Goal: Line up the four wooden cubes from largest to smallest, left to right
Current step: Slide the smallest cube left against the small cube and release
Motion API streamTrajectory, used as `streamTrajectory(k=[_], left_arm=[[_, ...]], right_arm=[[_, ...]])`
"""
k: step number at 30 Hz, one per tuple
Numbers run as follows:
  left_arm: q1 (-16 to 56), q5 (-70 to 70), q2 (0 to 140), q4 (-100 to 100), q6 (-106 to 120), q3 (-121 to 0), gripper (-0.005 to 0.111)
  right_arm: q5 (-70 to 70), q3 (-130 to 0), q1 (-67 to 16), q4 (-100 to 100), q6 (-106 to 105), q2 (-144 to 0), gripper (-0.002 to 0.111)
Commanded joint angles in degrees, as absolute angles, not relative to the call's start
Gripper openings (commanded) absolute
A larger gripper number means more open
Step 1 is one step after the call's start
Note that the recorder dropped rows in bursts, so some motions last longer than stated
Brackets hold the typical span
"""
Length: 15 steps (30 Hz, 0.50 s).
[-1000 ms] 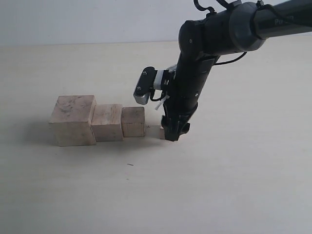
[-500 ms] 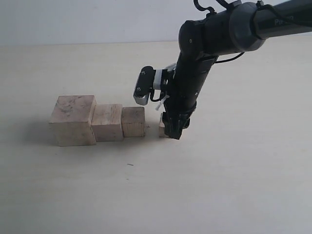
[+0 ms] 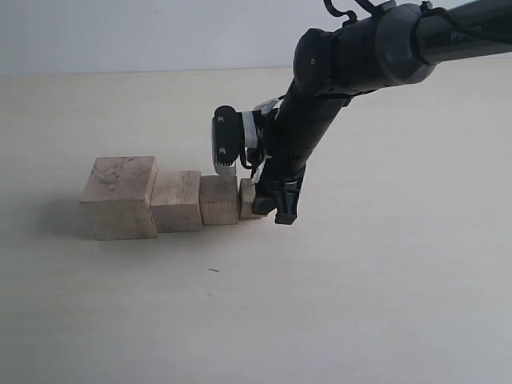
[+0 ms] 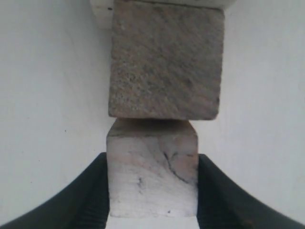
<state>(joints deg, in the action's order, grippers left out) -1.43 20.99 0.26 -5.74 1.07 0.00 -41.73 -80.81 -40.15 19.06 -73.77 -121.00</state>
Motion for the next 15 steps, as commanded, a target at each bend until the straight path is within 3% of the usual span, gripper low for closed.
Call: streamTrajectory(k=[1, 15], left_arm=[[-1.0, 20.3, 0.0, -5.7, 0.6, 0.0, 0.0], [-1.0, 20.3, 0.0, -5.7, 0.6, 0.0, 0.0]], right_arm=[[-41.6, -80.7, -40.0, 20.9, -74.5, -120.9, 0.0], [-42.0, -80.7, -40.0, 20.6, -73.2, -124.5, 0.0]])
